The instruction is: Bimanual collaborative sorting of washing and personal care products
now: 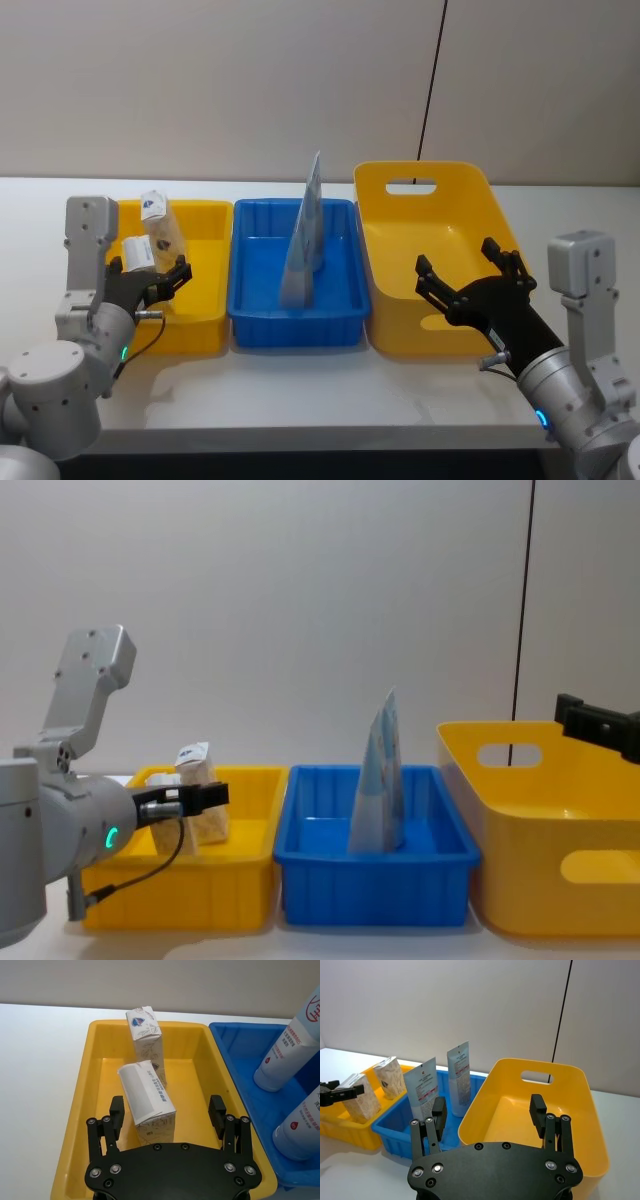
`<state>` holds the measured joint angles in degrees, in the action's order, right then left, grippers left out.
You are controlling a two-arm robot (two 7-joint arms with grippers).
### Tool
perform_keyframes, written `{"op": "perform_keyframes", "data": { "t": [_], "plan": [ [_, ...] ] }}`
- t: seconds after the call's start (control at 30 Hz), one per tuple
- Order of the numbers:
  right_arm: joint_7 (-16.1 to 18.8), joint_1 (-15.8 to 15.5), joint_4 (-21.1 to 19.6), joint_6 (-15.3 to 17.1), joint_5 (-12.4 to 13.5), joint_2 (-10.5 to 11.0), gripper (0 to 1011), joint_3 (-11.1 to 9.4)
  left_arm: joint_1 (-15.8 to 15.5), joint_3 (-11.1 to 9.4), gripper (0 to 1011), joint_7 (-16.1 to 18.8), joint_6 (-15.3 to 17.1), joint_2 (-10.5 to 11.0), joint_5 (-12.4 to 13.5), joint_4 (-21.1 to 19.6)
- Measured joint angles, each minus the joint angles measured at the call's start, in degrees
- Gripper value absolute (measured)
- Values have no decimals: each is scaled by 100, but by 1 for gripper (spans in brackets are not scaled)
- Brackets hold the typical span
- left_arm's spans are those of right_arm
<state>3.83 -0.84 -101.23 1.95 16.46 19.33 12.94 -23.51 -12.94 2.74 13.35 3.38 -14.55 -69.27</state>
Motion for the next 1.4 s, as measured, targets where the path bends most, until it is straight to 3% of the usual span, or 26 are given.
{"op": "perform_keyframes", "data": {
  "t": [0.7, 1.2, 1.33, 1.4],
  "plan": [
    [0, 0, 0, 0, 0, 0, 1000, 0, -274, 101, 984, -87, -133, -152, 22, 532],
    [0, 0, 0, 0, 0, 0, 1000, 0, -360, 98, 595, -2, -115, -176, 219, 706],
    [0, 0, 0, 0, 0, 0, 1000, 0, -364, 84, 433, 43, -96, -173, 286, 706],
    [0, 0, 0, 0, 0, 0, 1000, 0, -364, 81, 414, 65, -85, -172, 323, 703]
  ]
}}
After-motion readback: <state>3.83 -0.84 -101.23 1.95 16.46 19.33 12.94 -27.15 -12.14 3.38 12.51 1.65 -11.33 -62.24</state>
